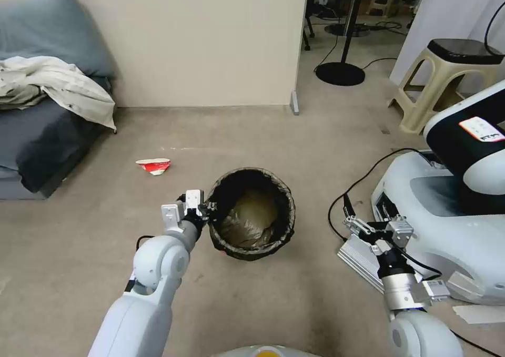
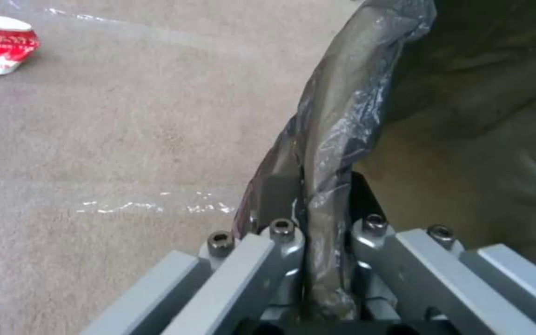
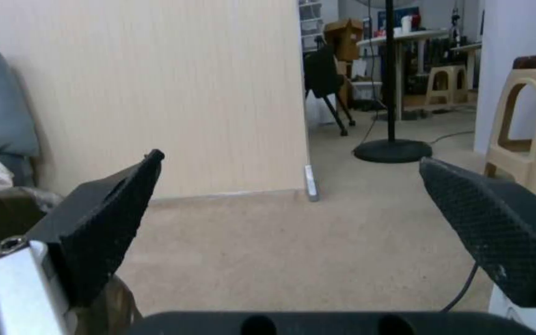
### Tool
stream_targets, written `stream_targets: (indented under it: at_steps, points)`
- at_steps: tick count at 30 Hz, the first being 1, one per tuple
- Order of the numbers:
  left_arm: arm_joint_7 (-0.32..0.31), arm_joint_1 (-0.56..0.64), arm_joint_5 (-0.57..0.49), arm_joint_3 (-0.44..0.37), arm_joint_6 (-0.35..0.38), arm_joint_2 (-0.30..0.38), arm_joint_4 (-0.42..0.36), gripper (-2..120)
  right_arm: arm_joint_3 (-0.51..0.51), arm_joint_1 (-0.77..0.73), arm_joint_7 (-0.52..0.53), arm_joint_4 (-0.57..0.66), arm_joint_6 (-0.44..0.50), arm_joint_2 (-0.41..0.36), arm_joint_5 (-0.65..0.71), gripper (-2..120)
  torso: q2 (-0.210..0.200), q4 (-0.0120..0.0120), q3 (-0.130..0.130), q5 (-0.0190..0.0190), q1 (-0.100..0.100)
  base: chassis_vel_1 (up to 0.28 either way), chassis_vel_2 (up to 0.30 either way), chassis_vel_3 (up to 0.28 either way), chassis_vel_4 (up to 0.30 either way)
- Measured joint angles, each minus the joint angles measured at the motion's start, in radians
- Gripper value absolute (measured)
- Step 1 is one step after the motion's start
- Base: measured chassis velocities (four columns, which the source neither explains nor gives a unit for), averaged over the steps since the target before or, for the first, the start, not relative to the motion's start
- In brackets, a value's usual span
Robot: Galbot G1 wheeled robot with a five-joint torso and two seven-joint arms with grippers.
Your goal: Pick up the trash can from the floor.
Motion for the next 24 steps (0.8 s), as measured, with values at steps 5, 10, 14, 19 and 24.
stream_targets:
  at_steps: [5, 10, 14, 19, 24]
  points:
    - [-0.01, 0.021, -0.034, -0.017, 0.01, 0.003, -0.04, 1, 0.001, -0.001, 0.0, 0.001, 0.0, -0.001, 0.0, 100, 0.0, 0.0, 0.0, 0.0001, 0.0, 0.0, 0.0, 0.0, 0.0]
    - [-0.011, 0.033, -0.042, -0.023, 0.012, 0.002, -0.055, 1, 0.002, -0.002, 0.0, 0.001, 0.0, -0.002, 0.001, 100, 0.0, 0.0, 0.0, 0.0001, 0.0, 0.0, 0.0, 0.0, 0.0]
    - [-0.012, 0.038, -0.045, -0.024, 0.013, 0.0, -0.062, 1, 0.003, -0.004, 0.0, 0.001, 0.0, -0.003, 0.002, 100, 0.0, 0.0, 0.0, 0.0001, 0.0, 0.0, 0.0, 0.0, 0.0]
    - [-0.013, 0.041, -0.051, -0.027, 0.018, -0.001, -0.072, 1, 0.004, -0.005, 0.0, 0.002, 0.0, -0.003, 0.003, 100, 0.0, 0.0, 0.0, 0.0, 0.0, 0.0, 0.0, 0.0, 0.0]
    - [-0.014, 0.041, -0.061, -0.028, 0.021, -0.003, -0.079, 1, 0.004, -0.005, -0.001, 0.001, 0.001, -0.002, 0.003, 100, 0.0, 0.0, 0.0, 0.0, 0.0, 0.0, 0.0, 0.0, 0.0]
